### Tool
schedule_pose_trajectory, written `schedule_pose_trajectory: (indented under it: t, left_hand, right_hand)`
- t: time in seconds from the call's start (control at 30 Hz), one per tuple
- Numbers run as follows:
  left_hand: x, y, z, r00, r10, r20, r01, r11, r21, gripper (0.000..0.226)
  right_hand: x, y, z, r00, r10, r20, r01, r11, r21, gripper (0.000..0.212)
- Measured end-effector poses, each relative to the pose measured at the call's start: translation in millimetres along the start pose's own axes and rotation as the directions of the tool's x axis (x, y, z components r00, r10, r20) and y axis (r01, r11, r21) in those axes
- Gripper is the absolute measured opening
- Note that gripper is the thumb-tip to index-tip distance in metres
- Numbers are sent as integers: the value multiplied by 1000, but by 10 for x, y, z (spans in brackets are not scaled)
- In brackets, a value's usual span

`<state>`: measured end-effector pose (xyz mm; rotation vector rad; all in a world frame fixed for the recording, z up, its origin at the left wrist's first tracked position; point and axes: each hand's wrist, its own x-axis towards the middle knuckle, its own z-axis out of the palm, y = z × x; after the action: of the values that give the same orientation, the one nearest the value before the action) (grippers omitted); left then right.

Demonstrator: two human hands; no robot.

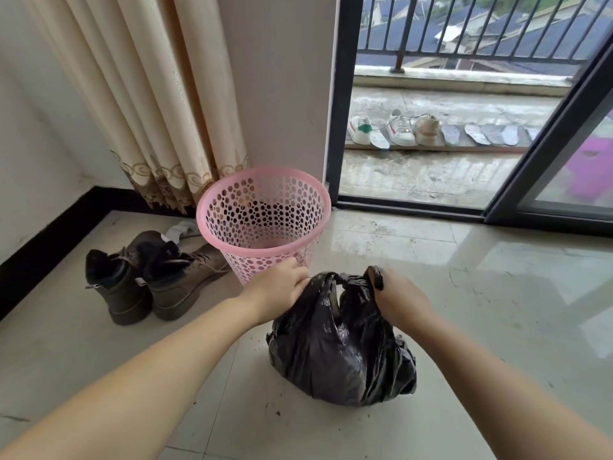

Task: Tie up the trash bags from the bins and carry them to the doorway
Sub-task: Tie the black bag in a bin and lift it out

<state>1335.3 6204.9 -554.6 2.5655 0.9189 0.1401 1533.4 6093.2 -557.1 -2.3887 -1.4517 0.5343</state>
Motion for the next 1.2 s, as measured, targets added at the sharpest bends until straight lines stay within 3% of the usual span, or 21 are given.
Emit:
schedule_pose_trajectory:
  t: [0.1, 0.2, 0.3, 0.43, 0.57, 0.63, 0.7, 0.8, 0.9, 0.97, 1.07, 1.2]
  left_hand:
    - [-124, -354, 34, 984, -150, 101, 136, 982, 132, 36]
    - [-303, -642, 52, 939, -300, 169, 259, 939, 225, 35]
    - [-417, -817, 93, 900, -390, 194, 319, 893, 316, 37]
    - [-475, -906, 146, 850, -483, 213, 396, 850, 346, 38]
    - [-409, -855, 86, 864, -487, 131, 429, 846, 318, 38]
    - [-350, -752, 23, 910, -413, 39, 387, 879, 279, 36]
    - [-304, -599, -34, 964, -248, -93, 265, 923, 278, 32]
    - [-217, -366, -97, 958, 40, -284, 57, 943, 327, 18]
    - [-109, -116, -149, 908, 226, -353, -137, 956, 259, 10]
    - [-58, 90, -211, 913, 221, -342, -199, 975, 99, 8]
    - [4, 298, -262, 950, 81, -301, -146, 968, -202, 15]
    - [16, 358, -361, 983, -59, -176, -33, 878, -477, 17]
  right_hand:
    - [-17, 299, 88, 986, 147, 78, -134, 979, -152, 16]
    - [-142, 561, 125, 957, 243, 161, -184, 932, -314, 27]
    - [-256, 757, 137, 911, 328, 249, -231, 908, -349, 28]
    - [-333, 994, 246, 858, 437, 270, -384, 895, -227, 32]
    - [-206, 1026, 223, 852, 483, 201, -499, 866, 33, 25]
    - [-127, 998, 137, 865, 472, 169, -500, 786, 363, 29]
    - [-107, 909, 18, 890, 422, 172, -412, 584, 699, 29]
    - [-87, 615, -176, 935, 337, 110, -247, 396, 884, 30]
    - [-39, 208, -312, 970, 223, 94, -163, 313, 936, 23]
    - [-30, -44, -356, 990, 84, 109, -131, 341, 931, 14]
    - [-70, -325, -372, 978, -135, 157, -82, 444, 892, 14]
    - [-166, -590, -307, 941, -275, 197, 84, 755, 651, 9]
